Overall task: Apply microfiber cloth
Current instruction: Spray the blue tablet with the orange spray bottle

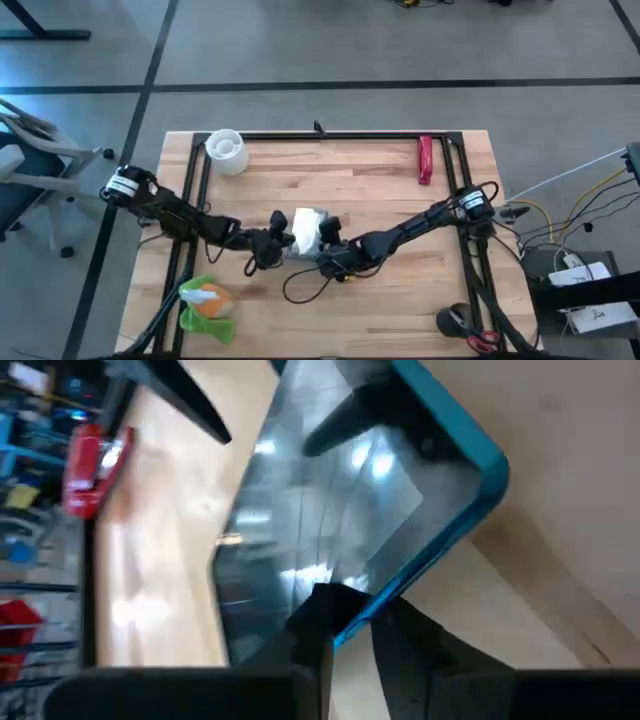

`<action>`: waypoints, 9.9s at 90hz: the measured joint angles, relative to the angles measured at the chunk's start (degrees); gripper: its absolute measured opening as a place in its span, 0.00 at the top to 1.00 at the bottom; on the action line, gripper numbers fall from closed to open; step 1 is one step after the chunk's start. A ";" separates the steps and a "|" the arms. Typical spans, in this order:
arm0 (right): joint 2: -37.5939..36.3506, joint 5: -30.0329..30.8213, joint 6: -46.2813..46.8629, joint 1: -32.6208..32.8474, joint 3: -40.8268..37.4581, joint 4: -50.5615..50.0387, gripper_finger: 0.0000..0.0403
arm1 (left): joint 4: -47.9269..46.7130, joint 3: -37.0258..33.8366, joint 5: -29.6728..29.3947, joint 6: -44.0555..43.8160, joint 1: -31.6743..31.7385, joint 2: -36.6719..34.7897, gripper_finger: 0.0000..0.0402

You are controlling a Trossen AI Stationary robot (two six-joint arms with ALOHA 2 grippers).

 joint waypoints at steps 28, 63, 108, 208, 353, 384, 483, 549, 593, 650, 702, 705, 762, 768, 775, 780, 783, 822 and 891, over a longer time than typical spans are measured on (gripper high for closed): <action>-0.34 1.26 -0.47 1.66 5.52 0.29 0.55 | 4.96 0.24 1.45 -0.51 -0.88 -8.59 0.78; -1.96 6.29 -1.70 2.54 10.07 -4.32 0.57 | 5.21 0.24 3.69 -8.72 -0.98 -11.02 0.83; -6.70 -3.21 1.46 5.22 15.36 0.34 0.59 | -15.26 8.67 -7.57 -21.71 -0.74 -20.54 0.98; -5.20 -5.27 25.32 2.33 14.24 7.82 0.64 | -15.66 6.54 14.69 -40.40 -3.47 -40.08 0.98; -6.41 5.91 39.26 3.91 11.90 -26.31 0.99 | -88.52 58.02 27.48 -94.20 -32.55 -17.31 0.73; -6.41 5.79 41.88 4.74 11.88 -26.07 0.99 | -93.11 58.27 20.31 -101.46 -36.08 -17.93 0.71; -6.41 5.99 54.04 15.31 11.81 -24.95 0.98 | -98.89 60.22 18.68 -108.98 -37.72 -15.97 0.50; -6.41 4.92 56.07 16.10 10.11 -23.49 0.98 | -99.96 59.19 14.78 -101.08 -38.70 -6.90 0.49; -6.43 6.65 52.36 17.19 12.52 -24.61 0.98 | -102.43 59.15 12.80 -97.32 -38.34 -3.61 0.90; -14.97 8.16 54.30 18.84 13.69 -39.79 0.98 | -92.54 59.10 11.81 -68.36 -12.01 -2.35 0.91; -7.30 12.91 61.49 18.87 10.66 -44.63 0.98 | -85.11 66.05 18.47 -54.89 0.60 3.96 0.82; -6.58 13.49 61.87 18.94 10.64 -44.48 0.98 | -85.23 66.09 18.50 -54.90 0.60 3.65 0.80; -4.56 24.10 65.35 18.27 12.13 -38.52 0.98 | -91.31 67.69 23.95 -57.46 0.12 -4.83 0.51; -5.17 24.79 69.07 17.74 12.92 -38.67 0.98 | -91.79 67.69 22.13 -58.16 -0.02 -6.88 0.51; -5.98 25.15 72.34 17.39 13.31 -38.36 0.98 | -93.56 67.06 18.12 -59.45 -0.80 -9.25 0.53; -6.13 26.18 74.37 17.15 13.48 -37.72 0.98 | -94.33 65.73 15.35 -60.49 -1.50 -10.65 0.54; -6.22 26.98 75.01 17.15 13.56 -36.52 0.98 | -94.16 64.57 14.21 -61.04 -2.06 -11.48 0.55; -6.37 27.37 57.45 16.54 13.86 -10.76 0.98 | -78.13 35.57 13.35 -63.35 -6.30 -16.17 0.66; -6.46 25.18 52.99 12.12 13.96 -6.49 0.98 | -65.19 28.69 15.97 -58.12 -12.69 -15.06 0.75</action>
